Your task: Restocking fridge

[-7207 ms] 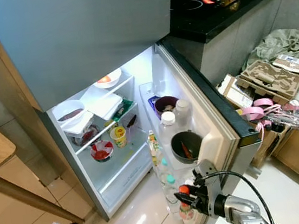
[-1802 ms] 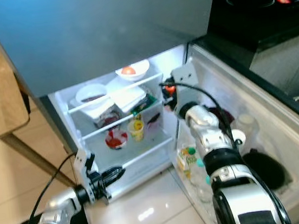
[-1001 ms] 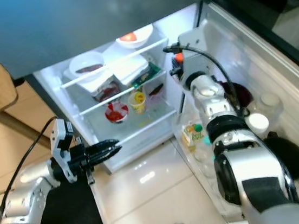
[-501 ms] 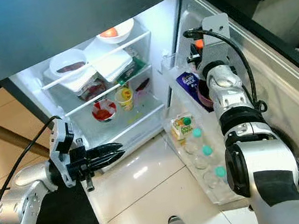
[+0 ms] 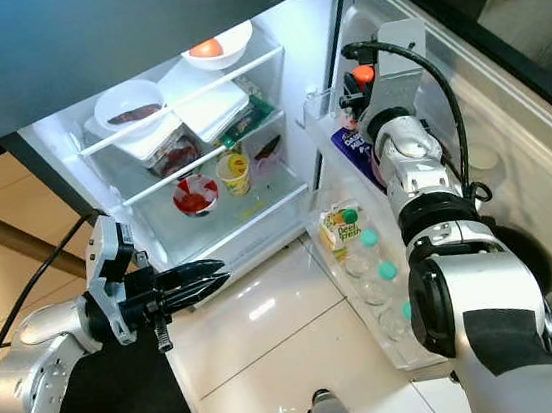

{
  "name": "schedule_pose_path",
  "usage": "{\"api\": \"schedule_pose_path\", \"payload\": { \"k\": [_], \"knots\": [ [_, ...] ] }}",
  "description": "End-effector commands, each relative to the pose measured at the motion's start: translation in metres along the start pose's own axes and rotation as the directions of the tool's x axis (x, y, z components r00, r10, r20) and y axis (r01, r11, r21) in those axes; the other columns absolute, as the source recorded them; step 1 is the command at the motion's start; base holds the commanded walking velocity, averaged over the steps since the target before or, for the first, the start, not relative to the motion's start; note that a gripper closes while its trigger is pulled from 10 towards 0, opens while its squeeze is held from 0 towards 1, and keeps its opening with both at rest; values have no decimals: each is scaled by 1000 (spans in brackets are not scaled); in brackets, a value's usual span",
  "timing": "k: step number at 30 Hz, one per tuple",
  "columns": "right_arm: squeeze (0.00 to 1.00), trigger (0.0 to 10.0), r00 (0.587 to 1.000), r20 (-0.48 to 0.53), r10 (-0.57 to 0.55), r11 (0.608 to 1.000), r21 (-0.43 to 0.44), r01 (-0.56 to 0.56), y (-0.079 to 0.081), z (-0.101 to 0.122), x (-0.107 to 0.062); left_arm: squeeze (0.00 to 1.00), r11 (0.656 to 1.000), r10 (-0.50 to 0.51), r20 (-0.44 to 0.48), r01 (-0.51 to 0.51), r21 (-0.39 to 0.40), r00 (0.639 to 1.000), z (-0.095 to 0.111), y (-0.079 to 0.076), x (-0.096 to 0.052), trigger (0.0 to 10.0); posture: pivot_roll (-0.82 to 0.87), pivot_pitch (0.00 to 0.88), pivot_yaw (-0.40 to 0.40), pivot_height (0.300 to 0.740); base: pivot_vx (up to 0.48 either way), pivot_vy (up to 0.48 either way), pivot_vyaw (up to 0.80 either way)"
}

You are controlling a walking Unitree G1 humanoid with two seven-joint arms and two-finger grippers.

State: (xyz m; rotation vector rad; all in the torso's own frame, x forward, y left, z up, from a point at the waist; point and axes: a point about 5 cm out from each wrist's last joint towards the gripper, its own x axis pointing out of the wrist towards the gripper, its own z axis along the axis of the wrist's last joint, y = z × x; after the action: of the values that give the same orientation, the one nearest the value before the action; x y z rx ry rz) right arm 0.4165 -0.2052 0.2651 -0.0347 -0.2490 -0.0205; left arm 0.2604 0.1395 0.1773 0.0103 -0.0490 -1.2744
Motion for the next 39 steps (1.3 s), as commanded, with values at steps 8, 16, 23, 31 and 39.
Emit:
{"api": "schedule_pose_path", "payload": {
  "k": [8,16,23,31,39],
  "knots": [
    [0,10000,1000,-28,-13,1000,-16,12,0,-7,-1,0,998,39,5,-39,57,999,20,0,-6,10000,154,368,78,740,0,0,0],
    [667,10000,1000,-13,6,1000,-14,-6,3,-5,0,0,995,48,17,-49,83,999,33,-3,-5,10000,172,385,87,740,0,0,0],
    [1000,10000,1000,6,10,1000,-23,-10,4,-1,1,0,995,48,20,-49,83,999,35,-3,-3,10000,166,367,92,740,0,0,0],
    [192,10000,990,140,-11,998,-60,19,-12,37,7,0,995,34,39,-38,87,999,33,1,6,10000,135,301,82,740,0,0,0],
    [0,10000,968,219,124,990,-87,-107,-6,51,5,0,995,22,73,-29,97,997,32,3,16,10000,97,224,67,740,0,0,0]
  ]
}}
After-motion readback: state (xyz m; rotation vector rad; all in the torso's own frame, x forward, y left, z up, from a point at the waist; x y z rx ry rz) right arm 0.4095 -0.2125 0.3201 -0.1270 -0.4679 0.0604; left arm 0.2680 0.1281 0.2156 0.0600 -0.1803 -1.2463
